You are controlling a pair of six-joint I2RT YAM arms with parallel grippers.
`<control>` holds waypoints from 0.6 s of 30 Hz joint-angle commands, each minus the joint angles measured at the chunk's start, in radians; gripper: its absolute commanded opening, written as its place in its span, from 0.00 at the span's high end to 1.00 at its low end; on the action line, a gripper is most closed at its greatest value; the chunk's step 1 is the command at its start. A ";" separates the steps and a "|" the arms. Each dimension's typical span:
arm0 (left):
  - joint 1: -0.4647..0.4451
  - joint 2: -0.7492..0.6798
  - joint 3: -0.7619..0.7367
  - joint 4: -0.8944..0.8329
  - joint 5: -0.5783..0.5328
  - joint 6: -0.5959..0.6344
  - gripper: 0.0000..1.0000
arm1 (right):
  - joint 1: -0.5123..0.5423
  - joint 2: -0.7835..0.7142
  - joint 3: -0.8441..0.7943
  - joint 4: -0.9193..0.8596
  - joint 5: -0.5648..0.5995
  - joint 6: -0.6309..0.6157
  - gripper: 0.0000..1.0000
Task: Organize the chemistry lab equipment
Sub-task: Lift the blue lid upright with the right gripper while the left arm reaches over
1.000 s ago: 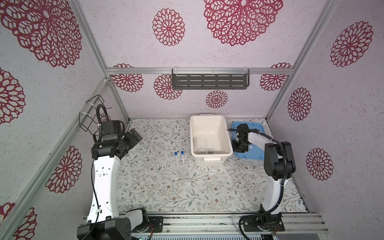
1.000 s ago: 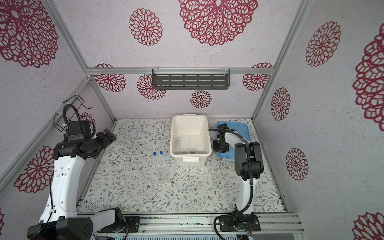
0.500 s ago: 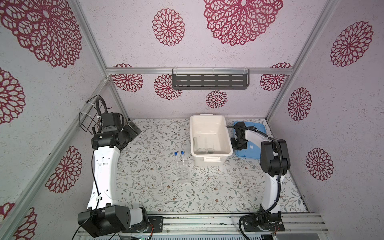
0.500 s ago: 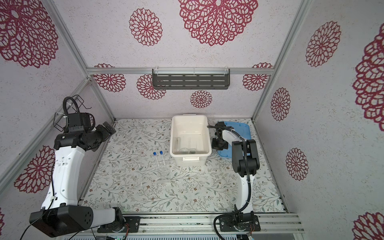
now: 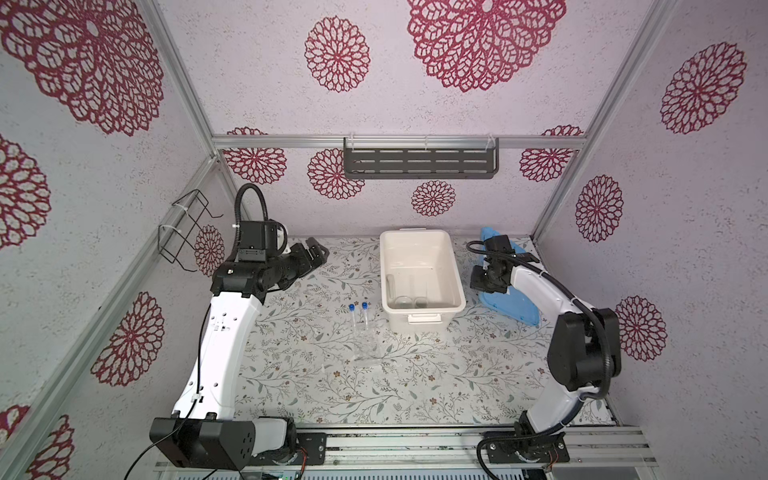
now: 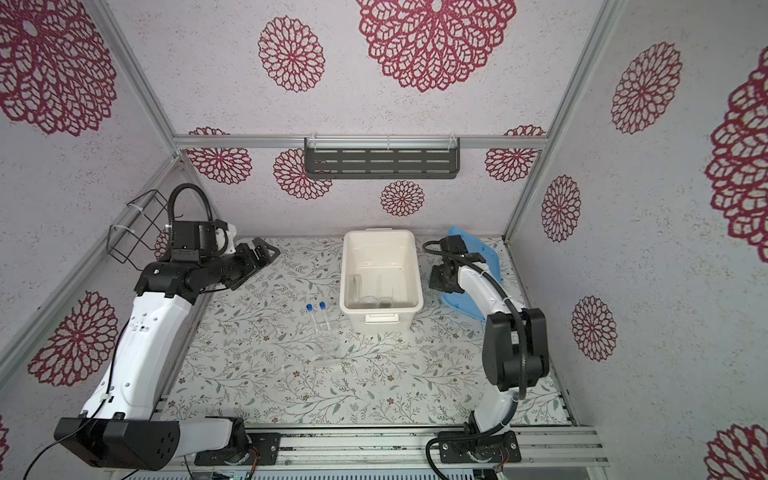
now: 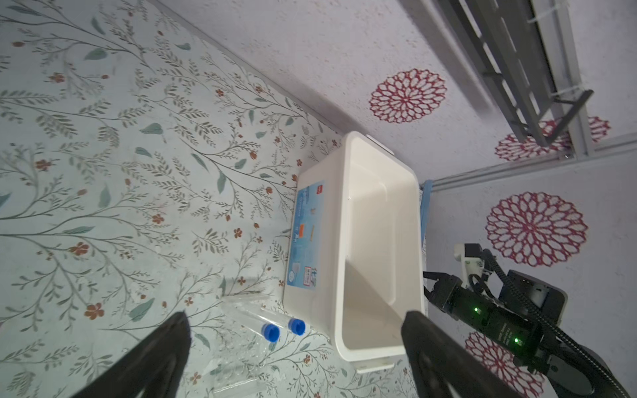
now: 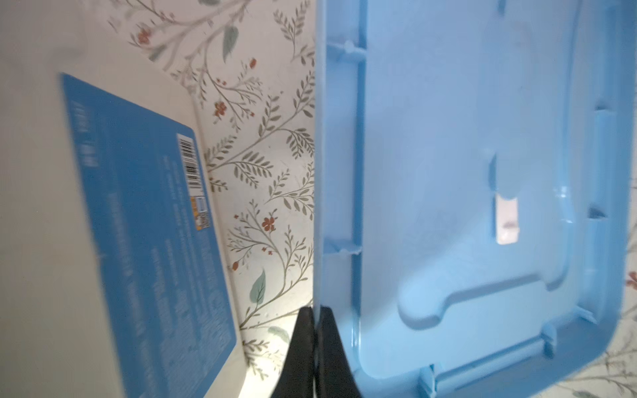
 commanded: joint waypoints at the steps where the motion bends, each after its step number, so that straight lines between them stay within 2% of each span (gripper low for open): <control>1: -0.082 0.007 0.020 0.047 0.008 0.062 0.00 | 0.002 -0.125 -0.024 0.090 0.008 0.115 1.00; 8: -0.322 0.011 0.017 0.120 -0.028 0.175 0.00 | 0.002 -0.313 -0.060 0.181 0.007 0.278 1.00; 13: -0.484 0.020 -0.031 0.250 -0.031 0.220 0.00 | 0.000 -0.413 -0.057 0.219 -0.004 0.383 1.00; 18: -0.605 0.044 -0.069 0.399 -0.045 0.256 0.00 | 0.004 -0.481 -0.049 0.283 -0.064 0.469 1.00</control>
